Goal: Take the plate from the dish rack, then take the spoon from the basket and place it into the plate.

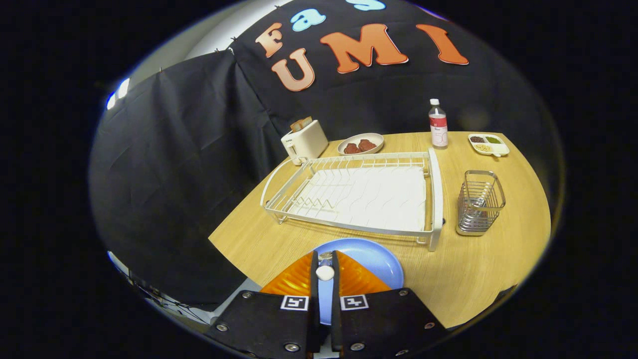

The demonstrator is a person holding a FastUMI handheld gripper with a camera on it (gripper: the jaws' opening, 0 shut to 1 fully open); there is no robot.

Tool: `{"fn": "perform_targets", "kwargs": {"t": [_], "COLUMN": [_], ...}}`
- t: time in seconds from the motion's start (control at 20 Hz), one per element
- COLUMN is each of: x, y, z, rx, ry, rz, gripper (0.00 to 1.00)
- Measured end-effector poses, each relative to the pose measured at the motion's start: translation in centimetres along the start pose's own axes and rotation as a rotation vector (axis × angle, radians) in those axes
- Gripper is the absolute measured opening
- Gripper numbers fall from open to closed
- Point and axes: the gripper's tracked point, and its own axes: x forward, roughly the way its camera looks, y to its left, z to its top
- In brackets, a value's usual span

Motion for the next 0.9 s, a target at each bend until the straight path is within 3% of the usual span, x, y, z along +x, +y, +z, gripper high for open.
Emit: {"fn": "perform_targets", "kwargs": {"t": [0.55, 0.9], "x": [1.1, 1.8], "y": [-0.5, -2.8], "z": [-2.8, -6.8], "rx": [-0.074, -0.111], "ry": [0.026, 0.146], "rz": [0.009, -0.035], "gripper": [0.1, 0.19]}}
